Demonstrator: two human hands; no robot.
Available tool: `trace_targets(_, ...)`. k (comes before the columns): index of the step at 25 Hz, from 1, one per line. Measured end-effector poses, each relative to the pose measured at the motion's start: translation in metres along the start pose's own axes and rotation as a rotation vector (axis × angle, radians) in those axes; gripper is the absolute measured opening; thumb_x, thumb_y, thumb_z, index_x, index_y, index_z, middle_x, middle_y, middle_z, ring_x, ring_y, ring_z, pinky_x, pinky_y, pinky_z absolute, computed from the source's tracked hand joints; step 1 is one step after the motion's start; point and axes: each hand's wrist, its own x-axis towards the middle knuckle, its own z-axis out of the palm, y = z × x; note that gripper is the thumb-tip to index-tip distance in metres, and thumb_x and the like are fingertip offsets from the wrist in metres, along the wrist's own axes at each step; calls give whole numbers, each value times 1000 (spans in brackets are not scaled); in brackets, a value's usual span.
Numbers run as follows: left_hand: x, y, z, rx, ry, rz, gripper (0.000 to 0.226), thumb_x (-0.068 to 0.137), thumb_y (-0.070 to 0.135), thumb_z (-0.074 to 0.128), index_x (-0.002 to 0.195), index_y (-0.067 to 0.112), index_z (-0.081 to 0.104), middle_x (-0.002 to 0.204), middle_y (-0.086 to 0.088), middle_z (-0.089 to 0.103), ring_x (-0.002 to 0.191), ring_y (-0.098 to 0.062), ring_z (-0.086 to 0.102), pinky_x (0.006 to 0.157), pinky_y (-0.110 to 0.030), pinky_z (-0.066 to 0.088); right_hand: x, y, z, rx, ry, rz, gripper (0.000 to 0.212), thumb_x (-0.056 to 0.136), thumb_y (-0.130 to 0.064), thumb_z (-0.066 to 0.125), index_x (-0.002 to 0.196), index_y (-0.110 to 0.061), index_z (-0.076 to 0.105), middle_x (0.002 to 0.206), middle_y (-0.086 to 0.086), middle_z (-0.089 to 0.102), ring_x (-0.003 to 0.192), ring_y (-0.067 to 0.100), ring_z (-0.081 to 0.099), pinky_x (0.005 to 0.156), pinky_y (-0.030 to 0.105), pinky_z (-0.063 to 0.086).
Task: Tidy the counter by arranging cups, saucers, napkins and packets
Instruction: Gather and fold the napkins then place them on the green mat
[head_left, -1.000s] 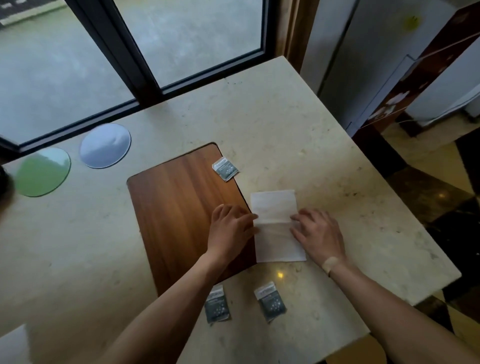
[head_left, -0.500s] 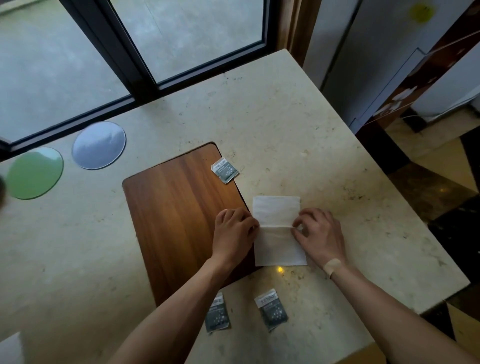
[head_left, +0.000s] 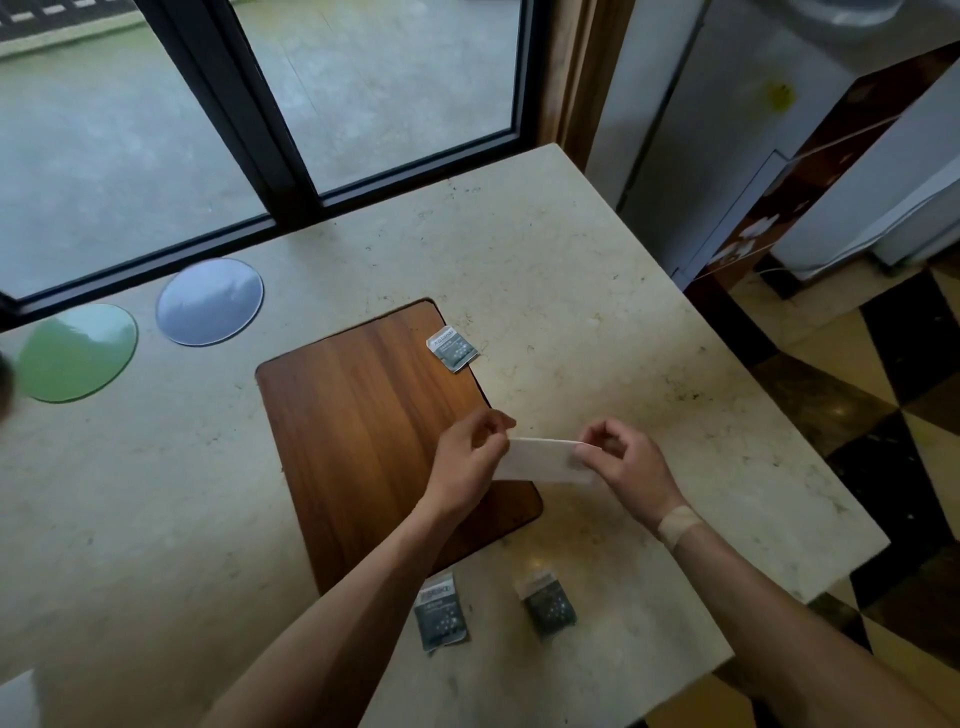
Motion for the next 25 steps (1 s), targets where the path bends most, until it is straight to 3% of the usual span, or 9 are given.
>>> trace_targets(2, -6, 11, -3, -195, 0, -45, 10, 78, 32, 54, 74, 24, 58, 90, -7, 65, 87, -26, 60, 71, -36, 51, -13, -11, 2, 84, 26, -17, 6, 85, -16, 67, 80, -15, 63, 75, 1, 65, 76, 14, 61, 70, 33, 51)
trace_targets(6, -26, 33, -3, -388, -25, -188, 16, 80, 39, 58, 77, 23, 61, 83, -1, 59, 82, -18, 55, 69, -32, 47, -35, -26, 5, 191, 93, -9, 5, 87, -13, 65, 85, -8, 64, 74, 0, 65, 72, 9, 59, 69, 27, 47)
trace_targets(9, -47, 41, -2, -341, -40, -180, 18, 85, 33, 70, 87, 17, 64, 90, 0, 63, 87, -17, 57, 75, -32, 48, -53, -37, 0, 274, 101, 21, 12, 84, -23, 68, 88, -12, 65, 85, 4, 66, 81, 18, 59, 68, 30, 47)
trace_targets(13, -76, 54, 10, -376, 45, -188, 10, 85, 28, 72, 78, 22, 67, 86, -2, 63, 81, -19, 56, 67, -35, 49, -81, -44, 0, 570, 47, 156, 14, 82, -25, 69, 88, -16, 62, 90, 7, 62, 76, 20, 59, 57, 28, 48)
trace_targets(17, -112, 60, 25, -277, 164, -158, 9, 86, 33, 71, 83, 25, 67, 91, -1, 66, 84, -17, 58, 71, -33, 49, -122, -33, 1, 802, -129, 326, 32, 85, -31, 66, 109, -9, 66, 102, 16, 70, 88, 30, 65, 65, 36, 57)
trace_targets(22, -166, 63, 34, -221, 253, -116, 7, 88, 35, 68, 85, 29, 64, 93, -1, 67, 82, -18, 60, 63, -30, 51, -165, -12, 15, 751, -182, 337, 45, 83, -33, 69, 119, -7, 62, 109, 18, 65, 98, 32, 61, 65, 36, 56)
trace_targets(25, -196, 67, 30, -350, 290, -254, 22, 88, 48, 63, 101, 32, 62, 108, -3, 63, 94, -20, 59, 69, -33, 54, -180, -21, 32, 602, -134, 202, 32, 88, -35, 65, 113, -15, 63, 109, 15, 65, 98, 31, 61, 74, 42, 57)
